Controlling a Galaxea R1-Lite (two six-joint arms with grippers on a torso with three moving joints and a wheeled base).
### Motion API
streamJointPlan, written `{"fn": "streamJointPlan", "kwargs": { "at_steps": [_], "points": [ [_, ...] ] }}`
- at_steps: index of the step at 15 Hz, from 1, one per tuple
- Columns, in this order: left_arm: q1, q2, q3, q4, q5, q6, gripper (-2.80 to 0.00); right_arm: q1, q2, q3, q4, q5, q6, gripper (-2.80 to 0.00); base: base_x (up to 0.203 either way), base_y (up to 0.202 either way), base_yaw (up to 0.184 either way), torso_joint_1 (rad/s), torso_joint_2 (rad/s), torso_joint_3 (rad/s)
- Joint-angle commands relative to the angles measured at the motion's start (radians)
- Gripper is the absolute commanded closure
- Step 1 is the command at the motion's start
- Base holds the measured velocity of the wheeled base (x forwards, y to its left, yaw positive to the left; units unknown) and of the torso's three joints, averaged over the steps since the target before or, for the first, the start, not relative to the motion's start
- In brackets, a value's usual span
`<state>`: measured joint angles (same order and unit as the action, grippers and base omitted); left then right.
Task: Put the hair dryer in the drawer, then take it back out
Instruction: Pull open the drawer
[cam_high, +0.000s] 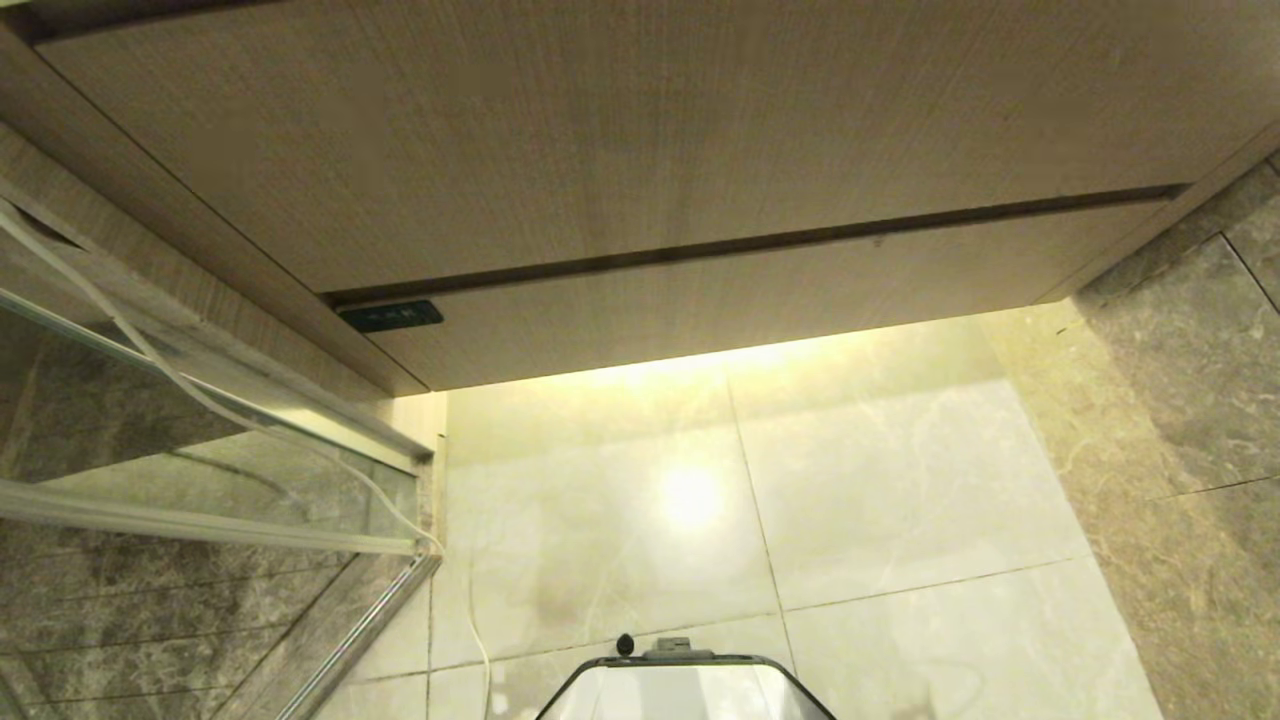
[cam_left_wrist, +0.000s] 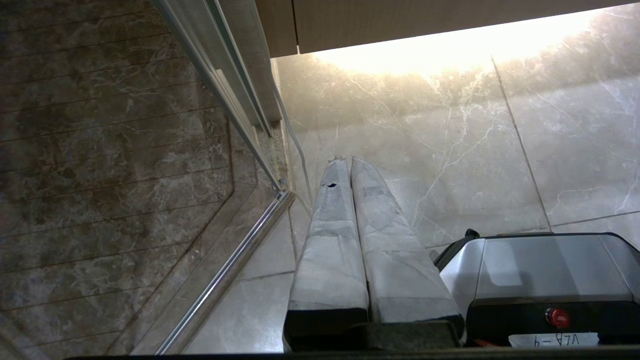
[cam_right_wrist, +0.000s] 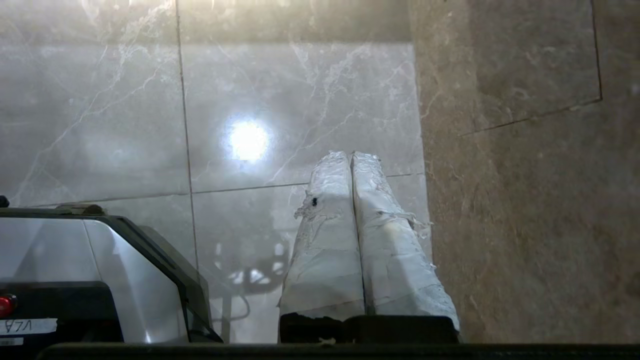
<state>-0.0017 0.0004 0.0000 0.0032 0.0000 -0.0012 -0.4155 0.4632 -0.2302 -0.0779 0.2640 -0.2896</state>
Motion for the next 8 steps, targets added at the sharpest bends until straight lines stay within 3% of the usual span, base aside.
{"fn": "streamJointPlan", "kwargs": {
  "at_steps": [1,3,5,8],
  "points": [
    [0.0,0.0,0.002,0.0,0.0,0.0,0.0,0.074,-0.295,0.113,0.013,-0.08,0.03,0.0,0.0,0.0,0.0,0.0,0.0,0.0],
    [0.0,0.0,0.001,0.0,0.0,0.0,0.0,0.224,-0.407,0.191,0.022,-0.22,0.099,0.0,0.0,0.0,0.0,0.0,0.0,0.0],
    [0.0,0.0,0.002,0.0,0.0,0.0,0.0,0.349,-0.458,0.225,0.005,-0.264,0.116,0.0,0.0,0.0,0.0,0.0,0.0,0.0],
    [0.0,0.0,0.002,0.0,0.0,0.0,0.0,0.416,-0.464,0.265,-0.125,-0.288,0.108,0.0,0.0,0.0,0.0,0.0,0.0,0.0]
  ]
}}
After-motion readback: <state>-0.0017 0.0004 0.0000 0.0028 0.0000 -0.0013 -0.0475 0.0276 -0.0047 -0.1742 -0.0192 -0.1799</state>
